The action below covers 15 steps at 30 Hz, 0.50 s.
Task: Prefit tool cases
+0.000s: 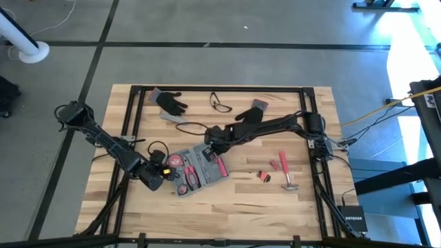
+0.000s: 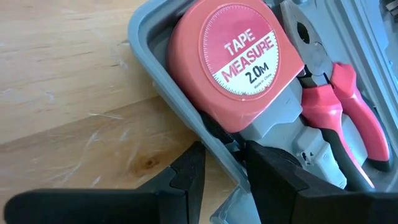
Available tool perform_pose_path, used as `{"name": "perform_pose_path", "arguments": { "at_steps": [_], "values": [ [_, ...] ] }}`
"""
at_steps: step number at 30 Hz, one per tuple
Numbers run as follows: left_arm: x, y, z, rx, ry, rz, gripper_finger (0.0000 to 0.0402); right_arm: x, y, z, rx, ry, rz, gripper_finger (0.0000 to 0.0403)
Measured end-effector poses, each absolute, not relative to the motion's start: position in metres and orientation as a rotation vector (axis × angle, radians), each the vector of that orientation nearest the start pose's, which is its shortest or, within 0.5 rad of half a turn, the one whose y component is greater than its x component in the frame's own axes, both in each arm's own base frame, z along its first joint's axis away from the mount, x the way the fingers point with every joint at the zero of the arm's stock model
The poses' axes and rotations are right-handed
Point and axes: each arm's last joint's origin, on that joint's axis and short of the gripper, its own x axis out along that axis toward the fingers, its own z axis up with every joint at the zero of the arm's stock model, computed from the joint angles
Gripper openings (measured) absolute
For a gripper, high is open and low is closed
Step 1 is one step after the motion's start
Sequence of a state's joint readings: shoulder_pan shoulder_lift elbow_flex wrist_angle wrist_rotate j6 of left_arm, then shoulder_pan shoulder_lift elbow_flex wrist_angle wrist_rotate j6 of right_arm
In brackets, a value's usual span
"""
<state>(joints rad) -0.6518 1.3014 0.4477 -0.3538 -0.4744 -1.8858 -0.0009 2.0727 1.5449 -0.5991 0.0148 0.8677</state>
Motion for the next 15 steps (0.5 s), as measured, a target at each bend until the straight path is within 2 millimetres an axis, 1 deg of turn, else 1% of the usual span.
{"name": "perform_pose_path", "arguments": {
  "at_steps": [4,10,15],
  "values": [
    [0.159,-0.104,0.125,-1.071,0.751,0.761,0.0106,0.431,0.0,0.17,0.781,1.067,-0.479,0.0],
    [0.158,-0.104,0.125,-1.068,0.753,0.763,0.0106,0.436,0.011,0.158,0.787,1.085,-0.454,0.0],
    [0.158,-0.104,0.125,-1.068,0.753,0.764,0.0106,0.437,0.009,0.155,0.793,1.091,-0.459,0.0]
  ]
}}
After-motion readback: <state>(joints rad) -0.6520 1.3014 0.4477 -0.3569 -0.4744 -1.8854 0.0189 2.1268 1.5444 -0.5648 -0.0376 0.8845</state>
